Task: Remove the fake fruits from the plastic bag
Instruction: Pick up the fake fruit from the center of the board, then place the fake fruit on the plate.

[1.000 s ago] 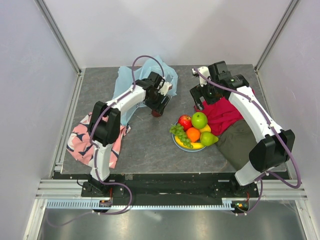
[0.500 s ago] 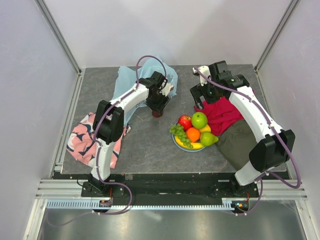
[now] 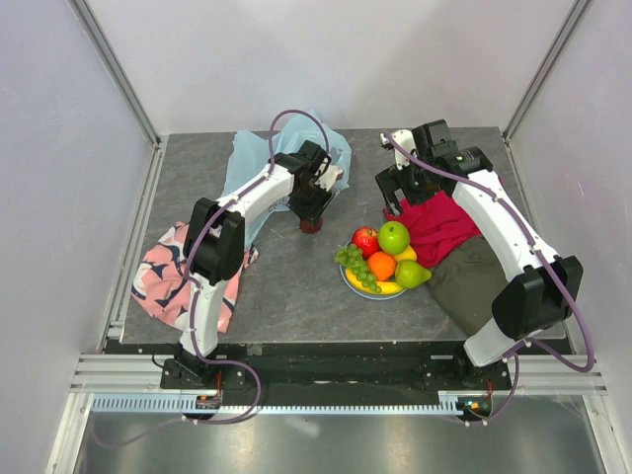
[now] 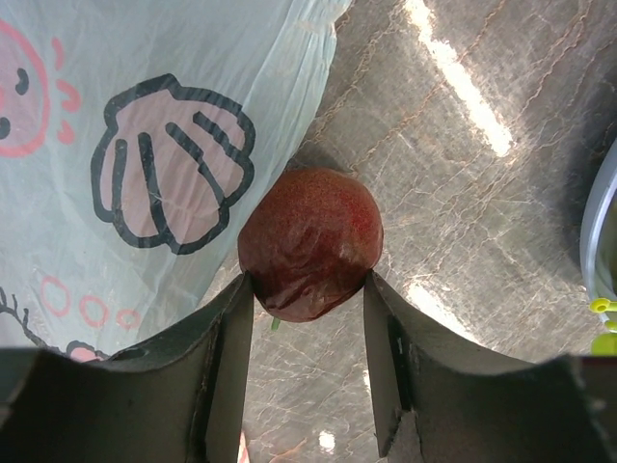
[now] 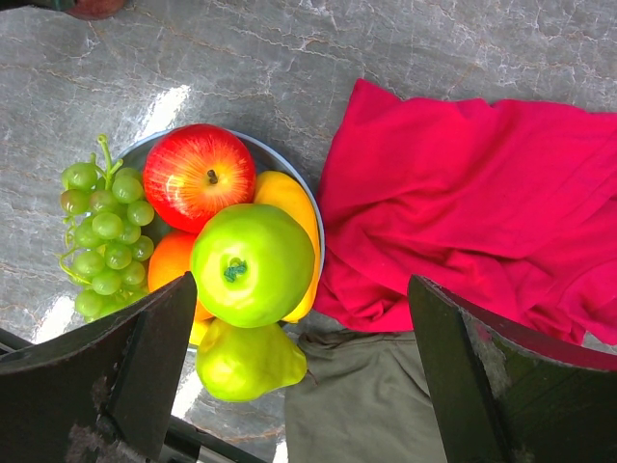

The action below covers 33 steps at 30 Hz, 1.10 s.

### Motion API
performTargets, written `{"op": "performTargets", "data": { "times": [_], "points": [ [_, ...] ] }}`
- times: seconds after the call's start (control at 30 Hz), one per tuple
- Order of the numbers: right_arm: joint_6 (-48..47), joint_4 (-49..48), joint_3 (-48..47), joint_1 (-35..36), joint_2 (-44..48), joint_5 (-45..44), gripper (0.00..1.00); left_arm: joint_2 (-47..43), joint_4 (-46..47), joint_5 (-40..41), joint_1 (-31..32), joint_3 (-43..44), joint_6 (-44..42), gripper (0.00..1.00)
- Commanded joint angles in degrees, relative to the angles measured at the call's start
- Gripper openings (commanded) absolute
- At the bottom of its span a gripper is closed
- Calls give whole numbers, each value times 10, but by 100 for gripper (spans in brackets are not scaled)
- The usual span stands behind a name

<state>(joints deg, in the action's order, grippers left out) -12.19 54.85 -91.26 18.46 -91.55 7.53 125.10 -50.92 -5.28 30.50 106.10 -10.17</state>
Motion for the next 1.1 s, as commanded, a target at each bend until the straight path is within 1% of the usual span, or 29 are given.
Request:
{"op": "performTargets", "data": {
  "times": [0.0, 0.03, 0.07, 0.13, 0.27, 0.3, 0.4, 0.47, 0.53, 0.67, 0.83, 1.07],
  "points": [
    [7, -11, 1, -3, 20, -1, 98, -2, -7, -18, 3, 19, -20, 40],
    [7, -12, 2, -3, 21, -1, 98, -12, -6, -18, 3, 17, -20, 38],
    [6, -12, 4, -3, 22, -3, 98, -16, -6, -18, 3, 15, -23, 30],
    [5, -12, 6, -4, 23, -5, 98, -26, -8, -18, 3, 12, -23, 30],
    [2, -12, 5, -5, 26, -14, 98, -87, -16, -39, 3, 8, -20, 29],
    [1, -13, 6, -8, 28, -18, 98, -99, -24, -77, 3, 5, -24, 29],
    [-1, -16, 13, -13, 27, -25, 98, -146, -34, -139, 11, -14, -27, 30],
    [1, -18, 15, -16, 26, -32, 98, -165, -36, -168, 32, -30, -32, 30],
    [1, -19, 14, -19, 23, -36, 98, -185, -37, -177, 58, -37, -31, 30],
    [1, -19, 2, -23, 21, -38, 98, -191, -36, -191, 101, -36, -18, 31],
    [-1, -19, 7, -25, 24, -42, 98, -181, -41, -201, 152, -23, -24, 31],
    [-2, -19, 12, -30, 27, -43, 98, -148, -42, -200, 189, -12, -29, 33]
  ]
}}
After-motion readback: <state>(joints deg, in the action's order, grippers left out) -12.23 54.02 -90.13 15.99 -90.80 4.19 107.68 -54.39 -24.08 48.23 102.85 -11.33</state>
